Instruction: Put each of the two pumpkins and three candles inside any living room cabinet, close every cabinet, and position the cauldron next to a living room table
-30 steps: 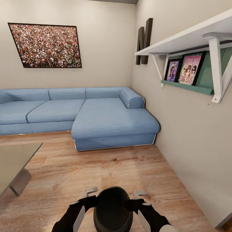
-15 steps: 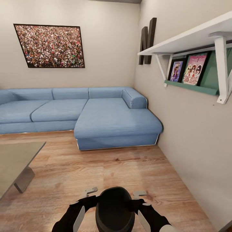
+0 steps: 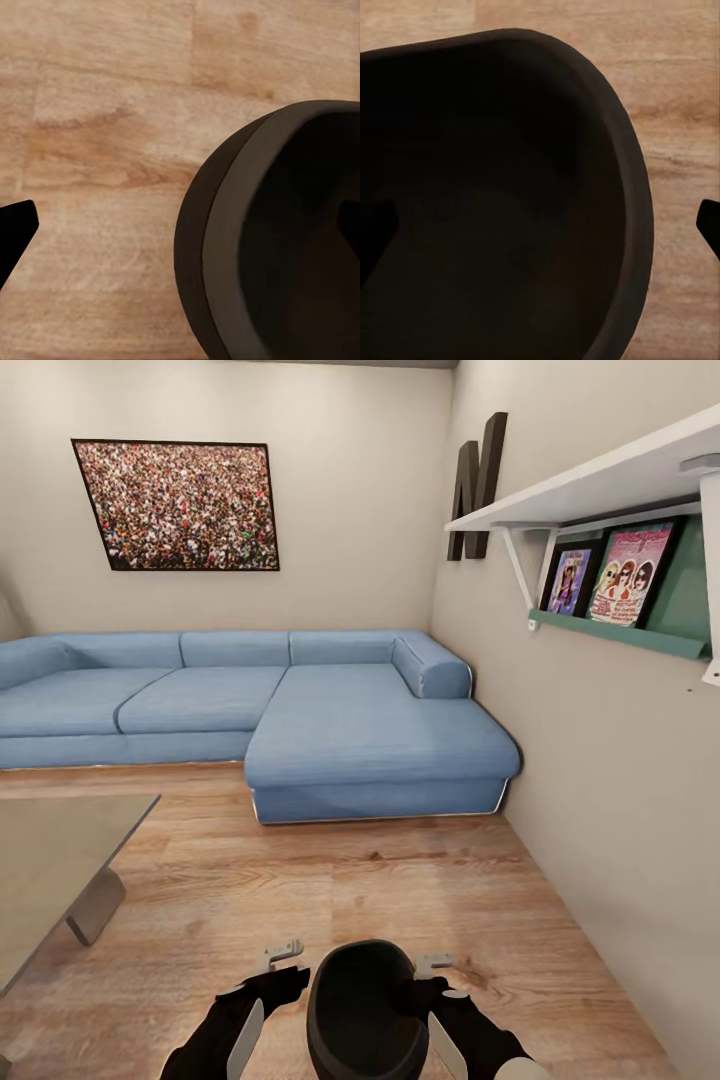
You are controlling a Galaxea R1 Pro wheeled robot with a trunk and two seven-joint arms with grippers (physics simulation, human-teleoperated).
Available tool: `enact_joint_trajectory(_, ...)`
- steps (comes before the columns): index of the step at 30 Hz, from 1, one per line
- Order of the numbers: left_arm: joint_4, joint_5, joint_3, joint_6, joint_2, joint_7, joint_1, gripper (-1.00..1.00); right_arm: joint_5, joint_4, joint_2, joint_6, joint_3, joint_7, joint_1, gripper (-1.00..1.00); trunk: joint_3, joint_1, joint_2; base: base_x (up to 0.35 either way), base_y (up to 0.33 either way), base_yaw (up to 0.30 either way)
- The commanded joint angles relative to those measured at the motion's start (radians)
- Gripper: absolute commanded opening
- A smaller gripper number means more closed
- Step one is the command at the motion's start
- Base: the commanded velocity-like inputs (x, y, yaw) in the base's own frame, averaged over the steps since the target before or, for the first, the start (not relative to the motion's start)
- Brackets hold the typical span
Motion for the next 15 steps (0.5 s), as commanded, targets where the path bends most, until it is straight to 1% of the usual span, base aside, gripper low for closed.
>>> enact_joint_trajectory(1, -0.002, 0.0, 0.005, 0.006, -0.001, -0.002, 0.0, 1.0, -0.003, -0.002, 0.0, 0.005, 0.002, 0.0, 0.0, 1.0, -0.004, 0.004, -0.007, 0.0, 0.0, 0.008)
enact_joint_trajectory(14, -0.002, 0.0, 0.005, 0.006, -0.003, -0.002, 0.0, 1.0, -0.002, -0.005, 0.0, 0.0, -0.001, -0.001, 0.0, 1.0, -0.045, 0.053, -0.098, 0.0, 0.0, 0.002)
enact_joint_trajectory(15, -0.002, 0.0, 0.005, 0.006, -0.003, -0.002, 0.0, 1.0, -0.002, -0.005, 0.0, 0.0, -0.001, -0.001, 0.0, 1.0, -0.045, 0.053, -0.098, 0.0, 0.0, 0.0)
